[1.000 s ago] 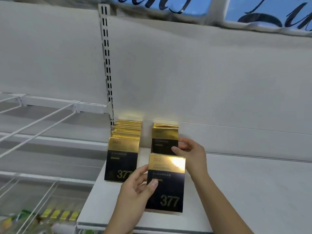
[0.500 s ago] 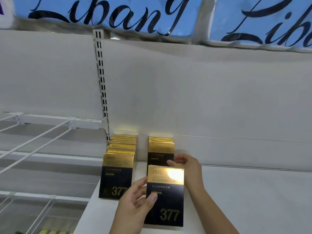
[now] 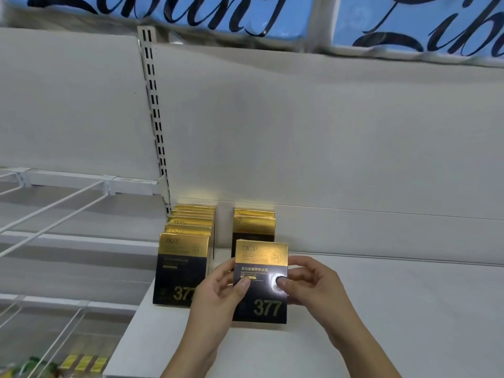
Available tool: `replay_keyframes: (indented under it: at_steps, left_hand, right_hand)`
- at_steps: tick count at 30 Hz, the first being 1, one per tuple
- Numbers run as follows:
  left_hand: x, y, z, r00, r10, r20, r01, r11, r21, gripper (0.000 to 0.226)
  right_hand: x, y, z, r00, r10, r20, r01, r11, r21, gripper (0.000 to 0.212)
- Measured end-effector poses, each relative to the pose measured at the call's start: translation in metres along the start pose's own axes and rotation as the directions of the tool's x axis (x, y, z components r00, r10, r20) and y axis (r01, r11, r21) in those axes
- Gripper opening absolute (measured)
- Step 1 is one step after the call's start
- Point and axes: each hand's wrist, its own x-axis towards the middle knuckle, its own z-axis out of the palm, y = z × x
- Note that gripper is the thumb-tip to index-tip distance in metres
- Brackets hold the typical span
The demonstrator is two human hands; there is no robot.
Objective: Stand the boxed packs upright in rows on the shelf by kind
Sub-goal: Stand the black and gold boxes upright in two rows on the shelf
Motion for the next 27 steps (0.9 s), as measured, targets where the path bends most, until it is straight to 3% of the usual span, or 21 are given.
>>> replay_keyframes:
  at_steps: [7, 19, 27]
  left_hand:
    - [-0.008, 0.000, -0.009, 0.999, -0.032, 0.009, 0.031, 0.997, 0.076, 0.051]
    - [-0.024, 0.001, -0.021, 0.998, -0.031, 0.054, 0.026, 0.995, 0.098, 0.046]
    - [-0.022, -0.006, -0.028, 0.998, -0.017, 0.059, 0.013, 0.998, 0.066, 0.044]
  right_hand:
    - [0.032, 0.005, -0.003, 0.993, -0.030, -0.115, 0.031, 0.999, 0.013, 0.029]
    - [0.064, 0.017, 0.043, 0.950, -0.164, -0.267, 0.093, 0.961, -0.262, 0.032]
    - [0.065, 0.021, 0.038, 0.941, -0.157, -0.300, 0.064, 0.952, -0.299, 0.033]
